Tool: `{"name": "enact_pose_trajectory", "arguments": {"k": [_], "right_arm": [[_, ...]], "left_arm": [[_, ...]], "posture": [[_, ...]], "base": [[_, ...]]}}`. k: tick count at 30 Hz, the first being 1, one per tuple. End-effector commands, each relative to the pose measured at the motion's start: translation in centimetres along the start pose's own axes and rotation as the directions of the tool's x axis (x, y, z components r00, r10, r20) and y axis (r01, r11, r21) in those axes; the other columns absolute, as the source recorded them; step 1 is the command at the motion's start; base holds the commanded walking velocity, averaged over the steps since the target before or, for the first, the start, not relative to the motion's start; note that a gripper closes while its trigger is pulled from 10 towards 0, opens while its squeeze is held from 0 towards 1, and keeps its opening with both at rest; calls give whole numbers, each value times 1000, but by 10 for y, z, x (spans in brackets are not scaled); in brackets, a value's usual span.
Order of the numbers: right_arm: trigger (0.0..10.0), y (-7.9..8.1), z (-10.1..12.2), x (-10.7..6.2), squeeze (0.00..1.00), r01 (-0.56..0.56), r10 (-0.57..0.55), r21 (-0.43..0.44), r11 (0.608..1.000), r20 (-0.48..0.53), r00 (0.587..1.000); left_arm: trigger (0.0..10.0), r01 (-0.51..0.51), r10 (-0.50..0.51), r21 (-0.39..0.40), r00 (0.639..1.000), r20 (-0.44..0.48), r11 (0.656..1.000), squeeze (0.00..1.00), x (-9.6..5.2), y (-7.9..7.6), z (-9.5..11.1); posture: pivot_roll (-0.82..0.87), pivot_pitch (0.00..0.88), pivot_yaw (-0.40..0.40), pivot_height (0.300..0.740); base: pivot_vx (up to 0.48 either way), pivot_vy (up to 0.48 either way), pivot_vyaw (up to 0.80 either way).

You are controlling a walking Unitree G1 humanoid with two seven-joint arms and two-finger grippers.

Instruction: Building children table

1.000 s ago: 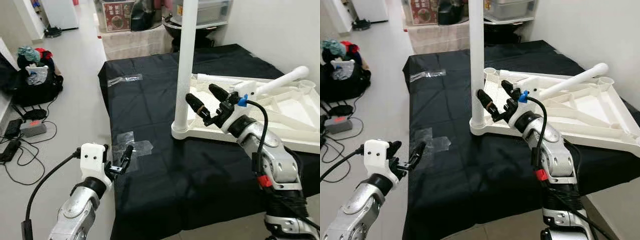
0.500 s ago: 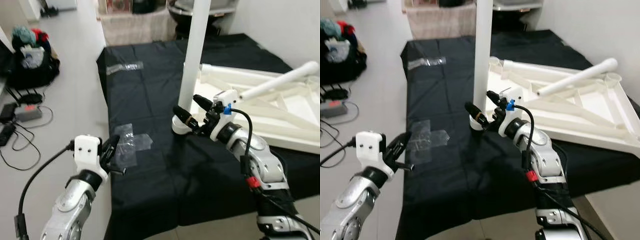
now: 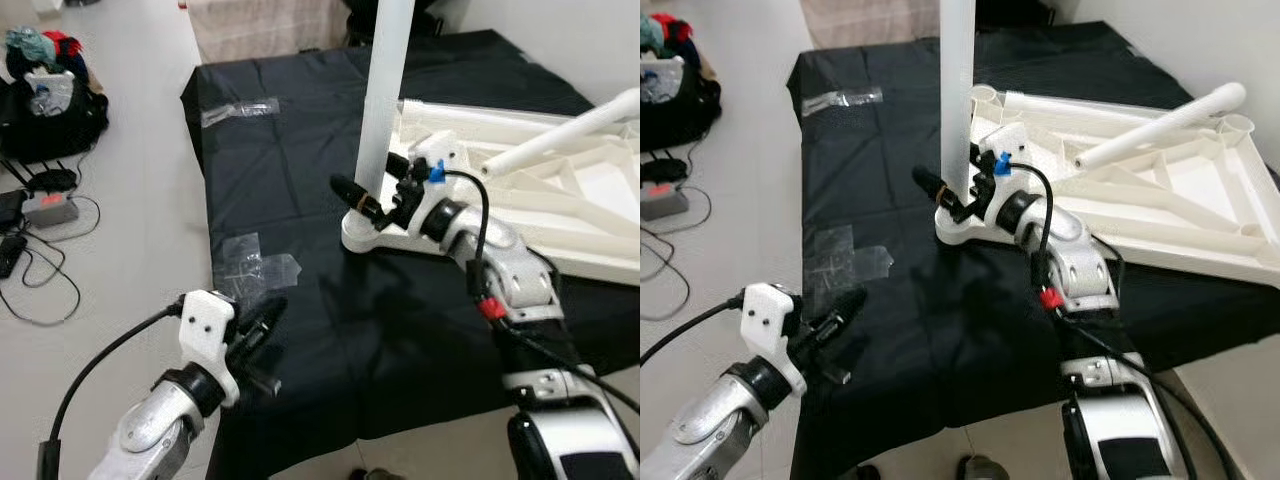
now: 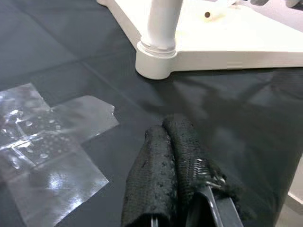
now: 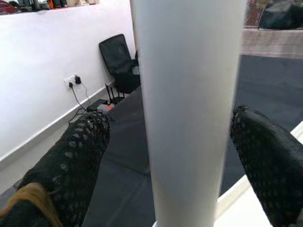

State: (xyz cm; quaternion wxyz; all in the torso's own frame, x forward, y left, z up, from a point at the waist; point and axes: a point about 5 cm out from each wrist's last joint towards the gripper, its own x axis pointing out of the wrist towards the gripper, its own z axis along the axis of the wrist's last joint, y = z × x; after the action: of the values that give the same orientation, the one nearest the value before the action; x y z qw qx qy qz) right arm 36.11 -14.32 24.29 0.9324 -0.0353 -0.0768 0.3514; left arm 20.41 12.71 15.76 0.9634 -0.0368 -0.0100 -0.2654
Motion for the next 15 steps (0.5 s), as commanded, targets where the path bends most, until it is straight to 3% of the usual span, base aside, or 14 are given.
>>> {"name": "enact_pose_trajectory", "arguments": {"k": [1, 2, 3, 11, 15], "right_arm": [[10000, -3, 8, 2, 0, -44, 44, -30, 999, 9, 999], [10000, -3, 8, 3, 0, -49, 49, -32, 998, 10, 999], [0, -4, 11, 5, 0, -83, 84, -18, 996, 18, 996], [0, -8, 37, 10, 0, -296, 295, -1, 955, 59, 954], [0, -7, 36, 10, 0, -344, 344, -9, 939, 38, 938]], "left_arm": [[10000, 33, -33, 0, 999, -3, 999, 0, -2, -7, 2], [10000, 36, -36, 1, 999, -3, 999, 0, -2, -7, 3], [10000, 36, -36, -2, 999, -2, 999, 0, -2, -8, 3], [10000, -11, 13, -22, 997, 72, 1000, 0, 3, -5, 10], [10000, -34, 36, -26, 996, 80, 999, 0, 3, -4, 10]], "posture": [[-65, 225, -52, 740], [-65, 225, -52, 740], [-67, 242, -57, 740], [-54, 264, -91, 740], [-61, 248, -93, 740]], "base": [[0, 0, 0], [0, 0, 0], [0, 0, 0], [0, 0, 0], [0, 0, 0]]}}
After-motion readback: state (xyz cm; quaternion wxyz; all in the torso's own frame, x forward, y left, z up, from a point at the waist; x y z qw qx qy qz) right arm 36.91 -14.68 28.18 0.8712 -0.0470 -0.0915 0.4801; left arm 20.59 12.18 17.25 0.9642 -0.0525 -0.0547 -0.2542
